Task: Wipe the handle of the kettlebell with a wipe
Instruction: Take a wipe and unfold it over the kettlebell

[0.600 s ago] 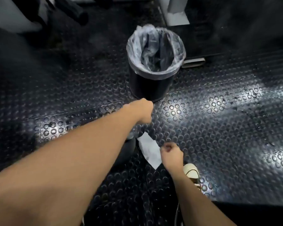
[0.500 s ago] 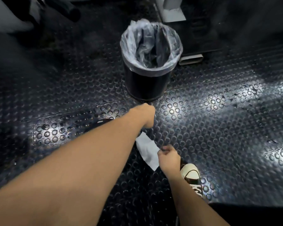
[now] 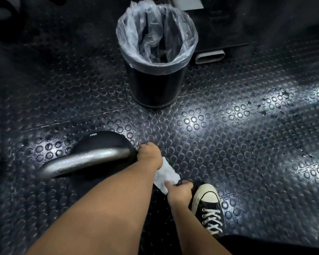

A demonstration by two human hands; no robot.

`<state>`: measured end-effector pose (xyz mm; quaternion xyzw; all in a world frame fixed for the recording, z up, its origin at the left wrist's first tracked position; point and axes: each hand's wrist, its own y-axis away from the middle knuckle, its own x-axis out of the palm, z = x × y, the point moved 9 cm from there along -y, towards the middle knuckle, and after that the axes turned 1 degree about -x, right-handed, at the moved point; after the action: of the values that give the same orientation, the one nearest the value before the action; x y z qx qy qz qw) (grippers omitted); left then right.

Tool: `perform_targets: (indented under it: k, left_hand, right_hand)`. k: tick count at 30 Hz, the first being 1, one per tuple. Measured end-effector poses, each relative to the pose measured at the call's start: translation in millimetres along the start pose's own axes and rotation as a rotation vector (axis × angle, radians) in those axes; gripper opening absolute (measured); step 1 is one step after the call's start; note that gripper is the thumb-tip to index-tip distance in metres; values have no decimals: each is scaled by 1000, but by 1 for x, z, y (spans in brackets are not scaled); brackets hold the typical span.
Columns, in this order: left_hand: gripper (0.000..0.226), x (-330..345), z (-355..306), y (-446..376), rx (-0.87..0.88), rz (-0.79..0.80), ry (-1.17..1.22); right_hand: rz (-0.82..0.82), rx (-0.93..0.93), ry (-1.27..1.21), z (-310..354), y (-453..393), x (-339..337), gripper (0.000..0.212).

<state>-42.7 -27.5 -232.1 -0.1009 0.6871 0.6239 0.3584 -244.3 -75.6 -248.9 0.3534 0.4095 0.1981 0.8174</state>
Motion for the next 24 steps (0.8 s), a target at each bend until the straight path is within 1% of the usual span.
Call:
perform_targets:
  k: [1,4,6,8,10,12,14,17,21,23,24]
  left_hand:
    - [74,8,1,-8,-34,-8,29]
    - [64,14,4,-13,-83,-49,106]
    - [51,8,0,-5,-41,-59,135]
    - [42,1,-1,2,-28,-84,172]
    - [39,-6,-2,12,-34,-94,200]
    - [33,-13,-2,25,-34,-88,203]
    - [27,-21,-5,36,-11,-76,220]
    - [17,-44,-11,51,42,-90,329]
    - [24,-88,-13,71,126,-171,428]
    - [24,-110,-12,88,182,-194,483]
    - [19,-121,-12,97,212,-207,519]
  right_hand:
    - [10,36,-36,-3,-1,3,58]
    - [5,123,-118,-9,-4,6,45]
    - [11,198,-224,-14,-7,6,28]
    - [69,249,-302,-15,-6,8,13]
    - [93,277,-354,-12,-2,6,11]
    - [61,283,-375,-7,5,-5,16]
    - [42,242,-373,6,12,-14,18]
    - [0,141,-404,36,21,-33,17]
    - [-47,-41,-491,90,31,-55,15]
    - [-40,-164,-443,121,43,-66,20]
    - [-31,-226,-414,135,52,-72,20]
